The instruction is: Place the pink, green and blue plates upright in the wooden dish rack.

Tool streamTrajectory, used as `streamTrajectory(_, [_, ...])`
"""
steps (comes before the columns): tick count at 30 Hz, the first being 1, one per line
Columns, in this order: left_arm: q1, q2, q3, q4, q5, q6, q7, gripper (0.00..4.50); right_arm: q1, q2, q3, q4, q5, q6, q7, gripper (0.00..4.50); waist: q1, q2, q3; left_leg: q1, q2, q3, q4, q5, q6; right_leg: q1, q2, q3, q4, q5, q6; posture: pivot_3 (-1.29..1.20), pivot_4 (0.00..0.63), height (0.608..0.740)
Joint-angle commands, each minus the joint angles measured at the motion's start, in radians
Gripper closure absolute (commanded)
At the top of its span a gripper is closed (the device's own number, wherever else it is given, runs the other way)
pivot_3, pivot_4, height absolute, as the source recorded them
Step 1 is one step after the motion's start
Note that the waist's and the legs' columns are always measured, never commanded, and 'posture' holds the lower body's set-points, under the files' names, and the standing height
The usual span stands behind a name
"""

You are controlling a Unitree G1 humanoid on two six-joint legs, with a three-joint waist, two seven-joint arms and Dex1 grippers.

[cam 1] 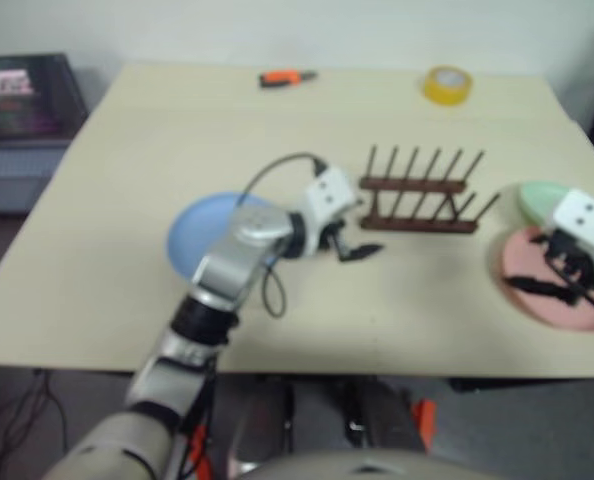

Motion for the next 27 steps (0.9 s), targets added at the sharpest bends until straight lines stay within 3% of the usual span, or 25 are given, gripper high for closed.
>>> streamTrajectory(1, [-0.006, -0.009, -0.035, -0.04, -0.007, -0.055, -0.017, 0.0, 0.023, -0.036, -0.049, 0.01, -0.025, -0.028, -0.014, 0.02, 0.0, 0.0, 0.0, 0.0, 0.0, 0.0, 0.0, 0.0, 0.0, 0.0, 0.0, 0.0, 0.0, 0.0, 0.0, 0.0, 0.15, 0.74])
streamTrajectory(8, [0.005, -0.043, -0.045, -0.051, -0.019, -0.05, 0.008, 0.0, 0.111, -0.018, -0.023, 0.031, -0.009, -0.006, -0.036, 0.02, 0.003, 0.0, 0.0, -0.001, 0.0, 0.001, 0.0, 0.0, 0.0, 0.001, 0.0, 0.001, -0.003, 0.002, 0.003, 0.0, 0.15, 0.74])
streamTrajectory(27, [0.031, -0.051, -0.073, -0.123, -0.037, 0.007, 0.03, 0.0, 0.049, 0.074, 0.167, 0.19, -0.03, -0.085, -0.148, 0.02, 0.002, 0.0, 0.0, -0.001, 0.0, 0.001, 0.0, 0.0, 0.0, 0.001, 0.001, 0.001, -0.004, 0.002, 0.004, 0.0, 0.15, 0.74])
